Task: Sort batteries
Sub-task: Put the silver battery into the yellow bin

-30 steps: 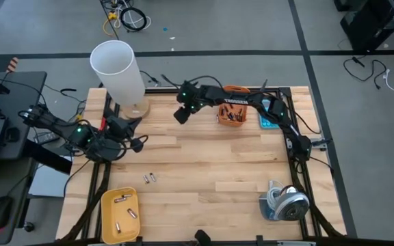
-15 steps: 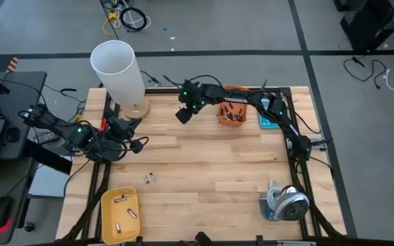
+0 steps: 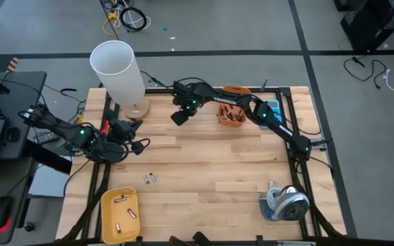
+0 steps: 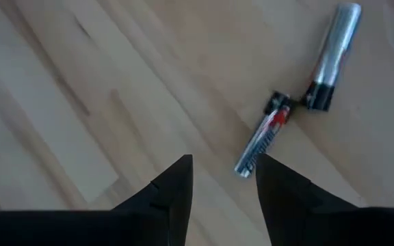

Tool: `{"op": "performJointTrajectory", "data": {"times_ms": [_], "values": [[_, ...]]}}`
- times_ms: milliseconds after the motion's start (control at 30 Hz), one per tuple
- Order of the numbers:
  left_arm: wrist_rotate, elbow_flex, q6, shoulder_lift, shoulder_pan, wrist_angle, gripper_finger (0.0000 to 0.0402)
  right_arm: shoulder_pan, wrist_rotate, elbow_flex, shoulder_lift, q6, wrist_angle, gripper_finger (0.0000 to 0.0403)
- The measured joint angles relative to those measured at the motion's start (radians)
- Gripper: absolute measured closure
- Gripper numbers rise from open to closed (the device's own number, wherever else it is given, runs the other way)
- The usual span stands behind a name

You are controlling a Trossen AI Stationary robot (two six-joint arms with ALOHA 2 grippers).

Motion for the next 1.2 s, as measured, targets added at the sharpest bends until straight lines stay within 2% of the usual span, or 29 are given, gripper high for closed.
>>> {"op": "performJointTrajectory", "data": {"times_ms": [100,667,733,800,867,933,1000,1067,1200], "values": [[0.011,-0.022,-0.012,0.000,0.000,0.005,0.0401,-0.001,0.014,-0.048,-0.029,0.018,0.025,0.0260],[0.017,-0.042,0.005,0.004,0.000,0.005,0.0401,-0.007,0.016,-0.040,-0.031,0.062,0.040,0.0289],[0.062,-0.042,0.003,0.005,0.000,0.007,0.0401,-0.007,0.016,-0.040,-0.031,-0.007,0.030,0.0293],[0.133,-0.042,0.003,0.008,0.000,0.016,0.0401,-0.009,-0.030,-0.041,-0.033,-0.091,0.056,0.0298],[0.195,-0.042,0.004,0.009,0.000,0.028,0.0401,-0.014,-0.101,-0.042,-0.050,-0.107,0.109,0.0306],[0.222,-0.042,0.003,0.012,0.000,0.058,0.0401,-0.016,-0.125,-0.042,-0.086,-0.105,0.188,0.0316],[0.227,-0.042,0.005,0.013,0.000,0.078,0.0401,-0.010,-0.104,-0.042,-0.149,-0.144,0.201,0.0329],[0.237,-0.042,0.011,0.019,0.001,0.105,0.0401,0.001,-0.039,-0.040,-0.222,-0.220,0.182,0.0346],[0.348,-0.042,0.119,0.072,0.034,0.209,0.0401,0.034,0.104,-0.040,-0.352,-0.371,0.170,0.0391]]}}
